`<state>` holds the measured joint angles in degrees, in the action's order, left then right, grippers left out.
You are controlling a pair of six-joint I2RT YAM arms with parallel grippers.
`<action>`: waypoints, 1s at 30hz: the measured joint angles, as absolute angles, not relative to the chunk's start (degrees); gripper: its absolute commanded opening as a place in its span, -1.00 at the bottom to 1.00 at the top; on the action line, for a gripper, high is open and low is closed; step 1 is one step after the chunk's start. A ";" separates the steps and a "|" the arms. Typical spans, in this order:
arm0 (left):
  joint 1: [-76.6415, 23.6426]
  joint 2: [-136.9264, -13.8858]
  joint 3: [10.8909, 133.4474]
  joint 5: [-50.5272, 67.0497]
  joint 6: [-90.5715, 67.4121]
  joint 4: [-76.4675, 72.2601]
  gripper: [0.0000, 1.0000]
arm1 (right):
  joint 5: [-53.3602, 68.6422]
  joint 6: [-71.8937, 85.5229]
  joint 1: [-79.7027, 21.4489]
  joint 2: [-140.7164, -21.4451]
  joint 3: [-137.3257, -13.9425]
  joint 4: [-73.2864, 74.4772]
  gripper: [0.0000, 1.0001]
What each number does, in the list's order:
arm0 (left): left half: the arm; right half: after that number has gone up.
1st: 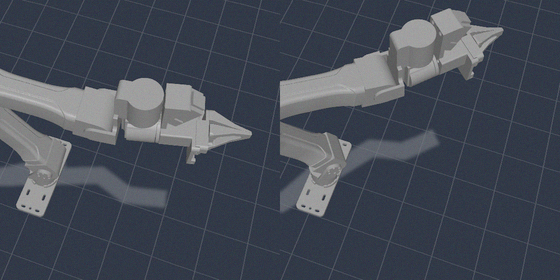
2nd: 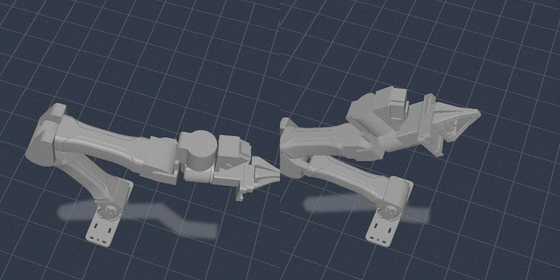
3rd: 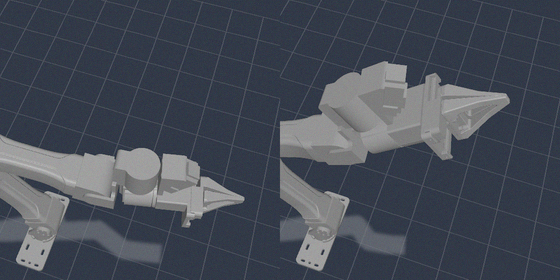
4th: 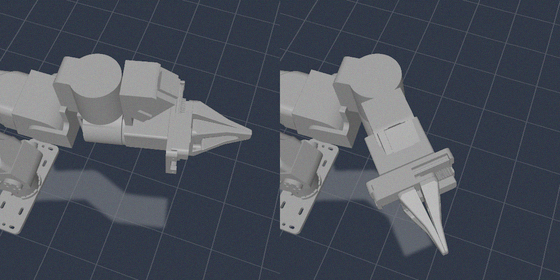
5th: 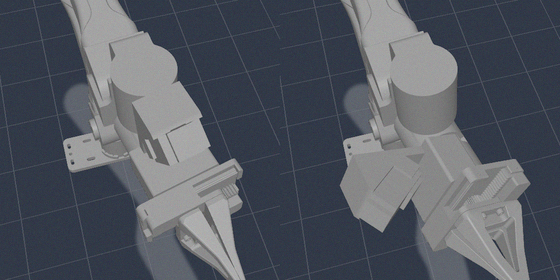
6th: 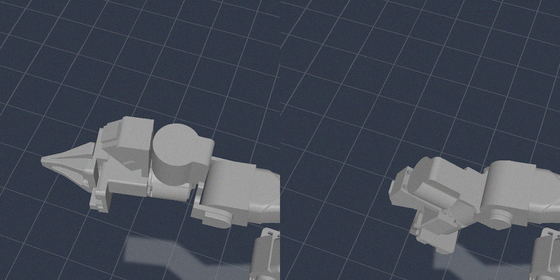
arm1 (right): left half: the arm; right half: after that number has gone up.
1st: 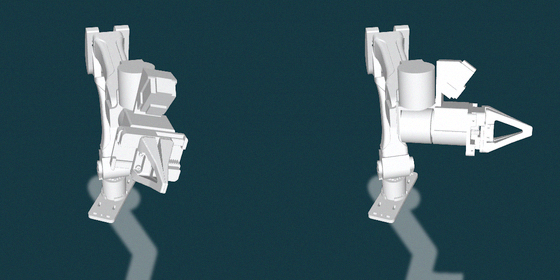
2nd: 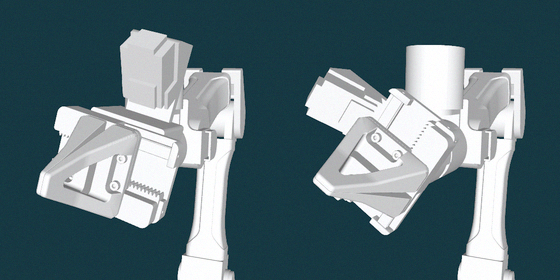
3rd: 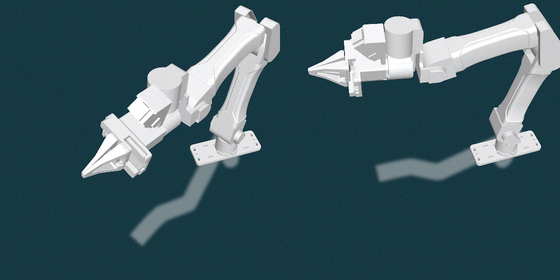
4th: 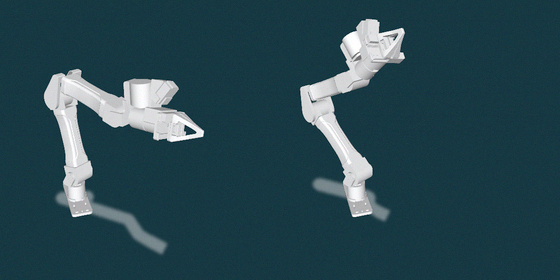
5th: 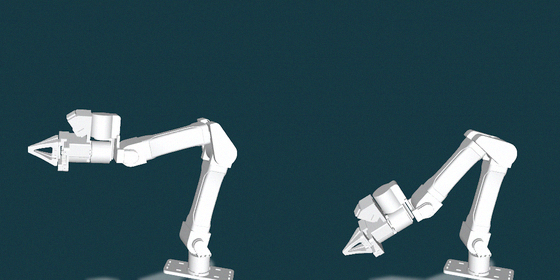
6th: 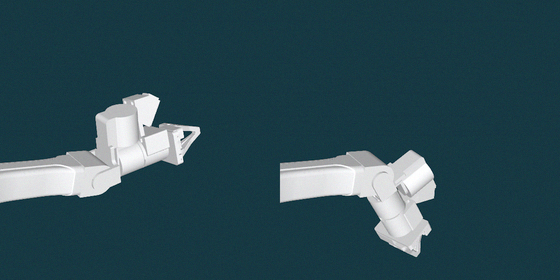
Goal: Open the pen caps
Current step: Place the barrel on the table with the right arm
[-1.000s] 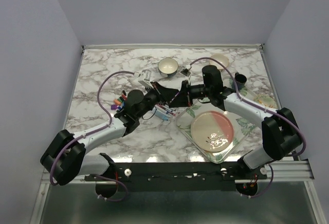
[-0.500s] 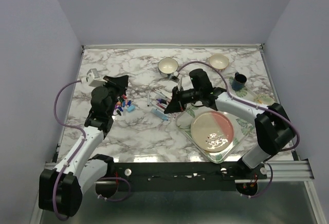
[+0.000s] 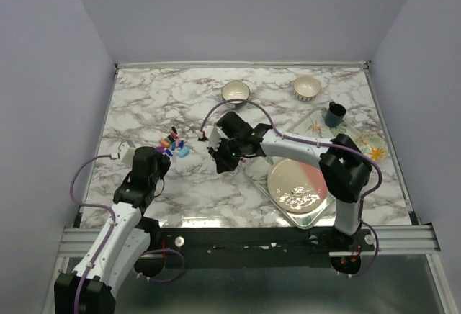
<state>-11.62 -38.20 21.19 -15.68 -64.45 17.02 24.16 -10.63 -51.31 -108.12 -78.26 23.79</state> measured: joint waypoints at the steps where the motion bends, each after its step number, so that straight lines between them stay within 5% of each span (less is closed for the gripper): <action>1: -11.62 -37.78 20.64 -15.79 -64.86 17.85 -0.98 | 21.71 -11.99 -52.66 -109.25 -79.13 25.21 -0.99; 8: -11.38 -36.36 15.49 -15.90 -68.88 23.42 -0.80 | 8.88 -16.45 -60.64 -116.09 -81.93 29.15 -0.93; 21: -8.12 -49.87 16.91 -15.75 -70.08 18.48 -0.46 | -6.48 -18.74 -61.56 -117.51 -83.46 27.86 -0.24; 30: -4.47 -63.05 24.56 -14.35 -68.62 15.68 -0.01 | -12.16 -19.84 -61.52 -117.25 -83.11 27.07 -0.18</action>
